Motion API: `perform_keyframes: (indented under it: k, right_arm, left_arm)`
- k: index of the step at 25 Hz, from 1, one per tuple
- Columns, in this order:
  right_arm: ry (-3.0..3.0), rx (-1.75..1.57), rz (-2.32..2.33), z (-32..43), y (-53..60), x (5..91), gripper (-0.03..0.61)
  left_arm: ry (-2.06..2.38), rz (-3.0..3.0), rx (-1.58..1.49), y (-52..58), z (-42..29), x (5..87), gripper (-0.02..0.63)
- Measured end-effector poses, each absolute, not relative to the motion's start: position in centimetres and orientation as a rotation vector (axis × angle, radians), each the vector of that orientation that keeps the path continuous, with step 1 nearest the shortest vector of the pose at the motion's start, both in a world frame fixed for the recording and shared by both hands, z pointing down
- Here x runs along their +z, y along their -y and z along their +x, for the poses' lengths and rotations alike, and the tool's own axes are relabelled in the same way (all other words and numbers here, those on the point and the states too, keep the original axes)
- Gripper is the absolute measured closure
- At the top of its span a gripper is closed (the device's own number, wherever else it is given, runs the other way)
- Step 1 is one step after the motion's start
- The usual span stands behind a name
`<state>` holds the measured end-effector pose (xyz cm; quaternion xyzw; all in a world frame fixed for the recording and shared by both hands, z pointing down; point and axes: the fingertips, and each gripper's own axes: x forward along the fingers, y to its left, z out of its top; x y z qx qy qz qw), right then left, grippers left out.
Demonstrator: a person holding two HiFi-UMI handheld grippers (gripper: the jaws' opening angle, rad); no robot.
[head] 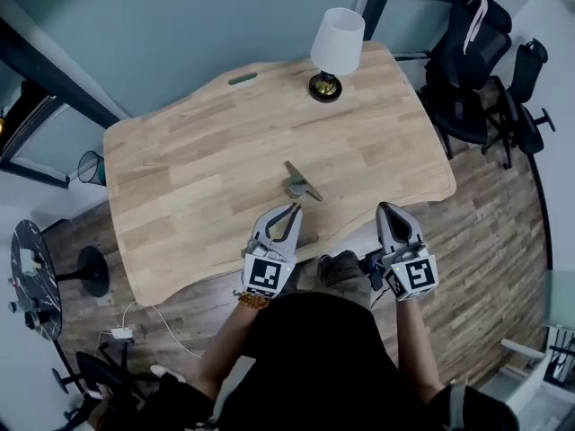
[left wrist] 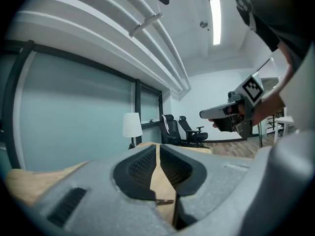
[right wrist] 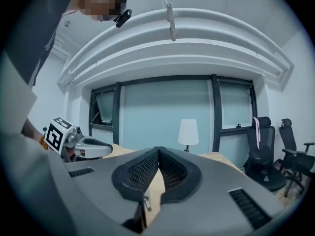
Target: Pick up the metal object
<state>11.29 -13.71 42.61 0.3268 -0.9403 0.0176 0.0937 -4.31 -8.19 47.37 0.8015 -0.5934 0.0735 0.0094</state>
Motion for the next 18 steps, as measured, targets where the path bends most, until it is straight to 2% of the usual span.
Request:
perform_keyframes:
  k: [11, 14, 18]
  right_arm:
    - [2.776, 0.091, 1.100, 12.2, 17.1, 42.9, 0.578]
    - [2.779, 0.120, 1.143, 13.1, 18.1, 42.8, 0.578]
    - [2.765, 0.132, 1.180, 14.2, 19.2, 43.4, 0.578]
  left_arm:
    - [1.744, 2.479, 0.330, 12.5, -6.8, 54.0, 0.565]
    - [1.709, 2.449, 0.366, 13.3, -7.0, 56.6, 0.463]
    - [1.652, 2.391, 0.439, 14.3, -7.3, 60.7, 0.404]
